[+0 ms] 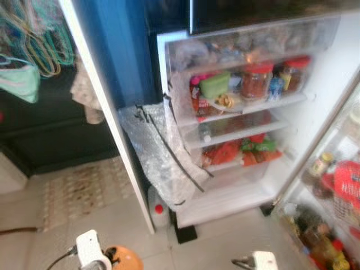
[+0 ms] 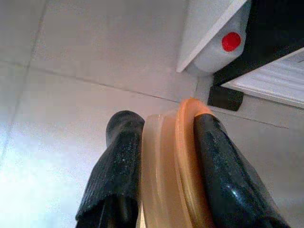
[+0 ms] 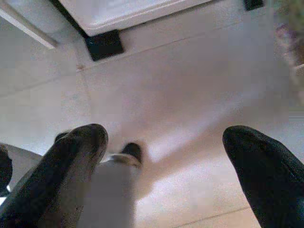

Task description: Restocking fridge

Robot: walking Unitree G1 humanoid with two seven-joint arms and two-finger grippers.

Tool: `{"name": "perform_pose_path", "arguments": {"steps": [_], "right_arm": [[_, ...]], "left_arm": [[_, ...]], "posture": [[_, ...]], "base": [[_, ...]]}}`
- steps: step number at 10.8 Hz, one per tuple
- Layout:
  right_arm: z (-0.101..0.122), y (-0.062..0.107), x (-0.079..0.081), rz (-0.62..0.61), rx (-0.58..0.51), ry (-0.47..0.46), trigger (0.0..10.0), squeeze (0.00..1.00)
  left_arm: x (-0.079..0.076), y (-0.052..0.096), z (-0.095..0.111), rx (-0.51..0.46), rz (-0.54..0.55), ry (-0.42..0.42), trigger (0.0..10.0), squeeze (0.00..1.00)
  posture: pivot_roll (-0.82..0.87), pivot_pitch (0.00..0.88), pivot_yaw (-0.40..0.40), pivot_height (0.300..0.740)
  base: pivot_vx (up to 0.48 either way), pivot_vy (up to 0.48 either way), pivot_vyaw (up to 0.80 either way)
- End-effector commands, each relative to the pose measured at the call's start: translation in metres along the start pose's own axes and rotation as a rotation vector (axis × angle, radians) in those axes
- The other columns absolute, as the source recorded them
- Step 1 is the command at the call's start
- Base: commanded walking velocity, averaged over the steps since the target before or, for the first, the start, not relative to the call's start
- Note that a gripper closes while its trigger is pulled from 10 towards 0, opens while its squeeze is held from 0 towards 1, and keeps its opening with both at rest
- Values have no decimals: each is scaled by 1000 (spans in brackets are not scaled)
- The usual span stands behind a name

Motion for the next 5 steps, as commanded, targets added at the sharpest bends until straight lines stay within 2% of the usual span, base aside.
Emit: {"name": "perform_pose_path", "arguments": {"steps": [1,3,5], "right_arm": [[0,-1,6,10,2,12,10000,0],[-1,-1,7,12,4,23,10000,0],[-2,0,7,15,2,-11,10000,0]], "left_arm": [[7,1,0,0,21,-10,10000,0],[8,1,0,-1,22,-11,10000,0],[7,1,0,-2,20,-9,10000,0]], "posture": [[6,0,22,740],[6,0,23,740],[7,0,22,740]], "base": [[0,-285,0],[0,-285,800],[0,-283,0]]}}
Point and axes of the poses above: a point about 5 cm out from each wrist's last joint towards the gripper, its own y axis pointing back from the gripper into the wrist, its own z axis along the axis of the wrist's last joint, x = y × z, the point moved 4 cm from there along -y, pointing out of the wrist towards the gripper, and after that the axes turned 10 degrees about y, right-handed, at the moved point
